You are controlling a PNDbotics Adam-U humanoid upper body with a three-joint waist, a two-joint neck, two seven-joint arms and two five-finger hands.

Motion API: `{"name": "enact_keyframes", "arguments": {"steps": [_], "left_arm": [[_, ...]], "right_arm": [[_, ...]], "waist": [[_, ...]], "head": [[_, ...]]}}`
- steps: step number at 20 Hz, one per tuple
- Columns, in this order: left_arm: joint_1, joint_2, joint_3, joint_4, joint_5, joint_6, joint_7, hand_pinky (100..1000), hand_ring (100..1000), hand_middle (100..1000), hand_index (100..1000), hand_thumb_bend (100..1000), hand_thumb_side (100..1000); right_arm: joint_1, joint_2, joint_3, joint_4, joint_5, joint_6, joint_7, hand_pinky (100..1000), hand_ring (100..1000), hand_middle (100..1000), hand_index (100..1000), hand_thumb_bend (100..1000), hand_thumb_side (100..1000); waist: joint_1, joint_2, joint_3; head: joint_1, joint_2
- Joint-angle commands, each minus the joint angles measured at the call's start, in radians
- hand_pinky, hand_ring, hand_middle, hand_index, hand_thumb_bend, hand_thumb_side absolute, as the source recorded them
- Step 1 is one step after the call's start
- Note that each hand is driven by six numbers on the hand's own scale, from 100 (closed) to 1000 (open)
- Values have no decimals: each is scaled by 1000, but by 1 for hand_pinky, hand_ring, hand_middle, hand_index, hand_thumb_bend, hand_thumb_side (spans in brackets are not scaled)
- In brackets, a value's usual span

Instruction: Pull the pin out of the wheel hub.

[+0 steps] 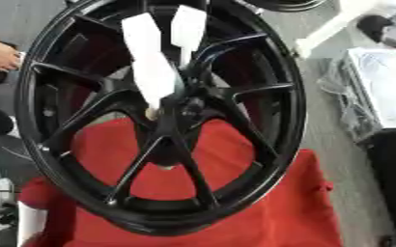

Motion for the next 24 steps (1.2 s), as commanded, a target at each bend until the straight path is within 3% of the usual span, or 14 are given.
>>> {"name": "enact_keyframes", "arguments": {"steps": [1,5,7,8,10,14,23,24], "left_arm": [[-3,23,17,-22,3,-4,7,726,837,722,793,100,769],[-7,16,19,-25,6,-7,8,727,838,722,794,100,766],[-10,13,19,-26,7,-9,8,728,838,722,794,100,764],[-11,12,18,-26,8,-9,8,728,838,723,794,100,764],[-14,10,17,-27,9,-9,6,729,839,723,794,100,764],[-17,9,15,-27,9,-9,3,730,839,724,794,100,763],[-25,9,8,-29,11,-8,-4,732,840,724,795,100,762],[-28,8,5,-29,11,-8,-6,732,841,724,795,100,761]], "right_arm": [[88,18,-97,-17,45,-25,-89,696,500,409,519,100,100],[204,100,-141,-17,141,-56,-132,747,578,503,623,180,100],[230,136,-149,-17,188,-85,-134,821,719,661,766,267,100],[237,151,-151,-17,207,-102,-131,855,778,743,817,273,274],[247,178,-157,-17,231,-128,-129,879,822,804,854,240,412],[253,214,-170,-17,225,-140,-157,889,837,843,875,171,506],[250,233,-183,-17,176,-94,-219,882,819,825,858,190,417],[242,236,-180,-17,149,-94,-236,871,785,771,813,105,340]], "waist": [[9,-12,-4],[27,-8,-4],[34,-7,-4],[37,-7,-4],[41,-6,-3],[46,-5,-3],[46,-6,-6],[46,-6,-6]], "head": [[21,-15],[39,-32],[41,-39],[41,-42],[38,-50],[36,-68],[30,-82],[29,-81]]}}
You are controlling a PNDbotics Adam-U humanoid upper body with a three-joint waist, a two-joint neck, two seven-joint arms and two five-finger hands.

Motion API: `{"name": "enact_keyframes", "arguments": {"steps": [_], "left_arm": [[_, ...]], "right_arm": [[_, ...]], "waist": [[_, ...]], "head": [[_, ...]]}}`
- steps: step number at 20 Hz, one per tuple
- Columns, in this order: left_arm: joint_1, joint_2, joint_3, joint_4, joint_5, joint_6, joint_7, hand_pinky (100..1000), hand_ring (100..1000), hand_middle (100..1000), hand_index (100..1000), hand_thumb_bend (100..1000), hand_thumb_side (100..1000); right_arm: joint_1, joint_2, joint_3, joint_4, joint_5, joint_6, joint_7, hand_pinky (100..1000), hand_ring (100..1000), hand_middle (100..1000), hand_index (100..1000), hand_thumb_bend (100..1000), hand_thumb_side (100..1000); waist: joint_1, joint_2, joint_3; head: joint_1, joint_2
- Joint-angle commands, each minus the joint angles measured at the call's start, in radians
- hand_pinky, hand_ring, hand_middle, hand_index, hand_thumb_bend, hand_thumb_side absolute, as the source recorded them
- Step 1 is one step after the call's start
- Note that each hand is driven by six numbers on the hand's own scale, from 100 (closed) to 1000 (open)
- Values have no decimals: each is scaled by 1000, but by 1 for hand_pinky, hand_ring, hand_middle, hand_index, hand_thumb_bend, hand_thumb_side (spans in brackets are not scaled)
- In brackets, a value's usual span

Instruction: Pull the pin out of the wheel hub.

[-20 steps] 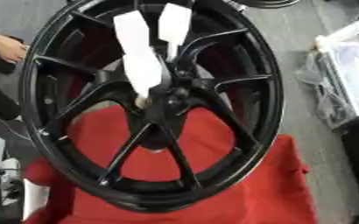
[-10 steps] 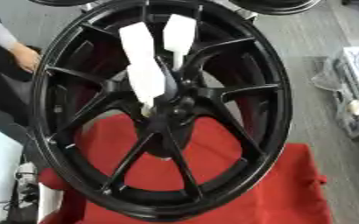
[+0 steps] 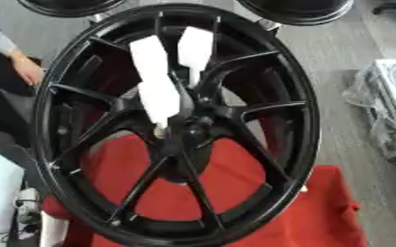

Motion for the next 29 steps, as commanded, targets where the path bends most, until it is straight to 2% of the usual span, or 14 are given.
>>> {"name": "enact_keyframes", "arguments": {"steps": [1,6,10,11,12,15,20,29], "left_arm": [[-18,18,-2,-24,5,0,-7,733,841,724,795,100,760],[-40,11,-14,-28,10,2,-20,733,841,724,795,100,756],[-63,-2,-24,-32,16,4,-30,733,841,724,795,100,752],[-67,-4,-26,-33,17,5,-32,733,842,724,795,100,735],[-72,-8,-28,-33,19,5,-35,733,842,724,795,100,751],[-91,-23,-35,-34,22,8,-41,732,842,724,795,100,750],[-116,-43,-43,-35,24,10,-50,732,842,725,795,100,748],[-126,-56,-50,-37,25,13,-59,732,843,725,796,100,751]], "right_arm": [[-16,-16,-8,-17,-66,3,-44,866,761,740,783,100,325],[-76,-19,31,-17,-289,-22,-130,868,746,715,763,100,390],[-141,2,59,4,-397,-30,-137,871,730,694,749,100,362],[-155,8,62,15,-418,-37,-141,867,722,683,741,100,259],[-170,16,64,28,-438,-51,-147,865,718,679,738,100,316],[-211,44,76,76,-488,-95,-149,864,705,667,731,100,326],[-254,77,81,156,-506,-134,-138,871,709,669,732,100,346],[-282,118,85,213,-476,-131,-96,862,700,662,727,100,322]], "waist": [[1,-16,-2],[4,-18,4],[5,-21,14],[5,-21,16],[6,-21,19],[7,-22,27],[10,-22,36],[12,-19,44]], "head": [[-4,-9],[-9,-4],[-13,2],[-14,2],[-14,1],[-18,-1],[-23,-3],[-28,-4]]}}
